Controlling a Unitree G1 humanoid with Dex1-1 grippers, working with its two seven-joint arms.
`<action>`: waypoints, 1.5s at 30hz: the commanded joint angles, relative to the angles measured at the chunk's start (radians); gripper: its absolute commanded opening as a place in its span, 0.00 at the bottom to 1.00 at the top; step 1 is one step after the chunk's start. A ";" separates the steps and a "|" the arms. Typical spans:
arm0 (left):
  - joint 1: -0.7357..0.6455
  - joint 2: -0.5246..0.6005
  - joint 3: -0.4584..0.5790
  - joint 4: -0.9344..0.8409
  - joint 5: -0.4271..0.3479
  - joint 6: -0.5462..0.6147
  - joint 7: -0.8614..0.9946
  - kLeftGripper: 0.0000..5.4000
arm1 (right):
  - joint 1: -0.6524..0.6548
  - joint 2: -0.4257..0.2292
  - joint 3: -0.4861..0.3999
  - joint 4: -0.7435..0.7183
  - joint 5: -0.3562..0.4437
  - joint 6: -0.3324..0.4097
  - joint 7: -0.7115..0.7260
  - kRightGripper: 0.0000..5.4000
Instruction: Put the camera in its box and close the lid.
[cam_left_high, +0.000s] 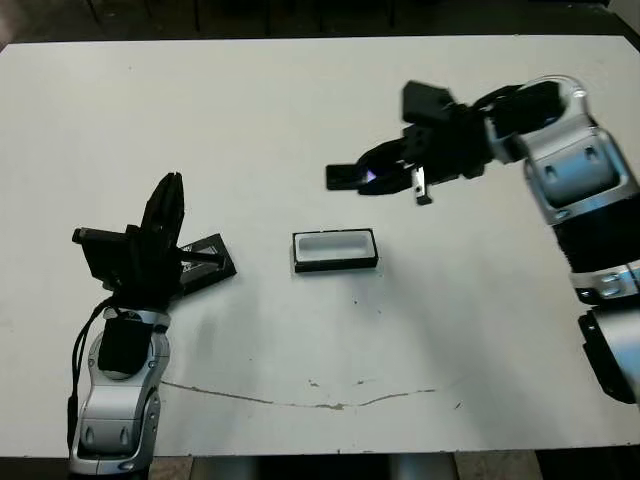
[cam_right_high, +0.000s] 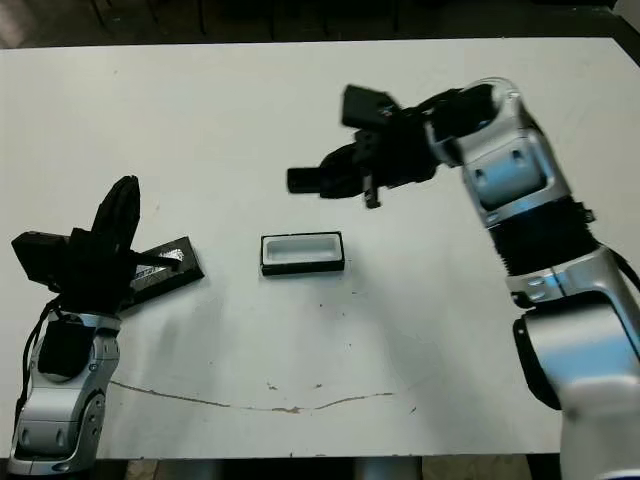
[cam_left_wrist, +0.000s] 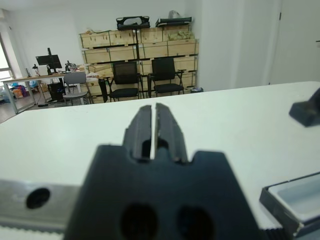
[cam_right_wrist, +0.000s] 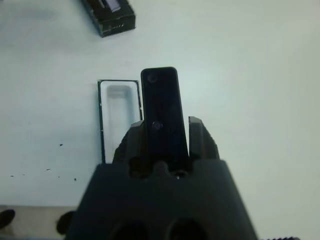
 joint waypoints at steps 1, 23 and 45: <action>0.025 -0.005 0.003 0.003 -0.007 0.007 0.003 0.00 | -0.006 0.004 0.048 -0.016 -0.023 0.022 0.023 0.14; 0.016 -0.007 -0.009 0.032 -0.001 -0.024 0.001 0.00 | 0.007 0.030 0.190 0.022 -0.125 -0.010 0.059 0.13; 0.019 -0.018 -0.025 0.037 0.004 -0.024 0.008 0.00 | 0.030 0.069 0.251 -0.047 -0.219 0.013 0.063 0.13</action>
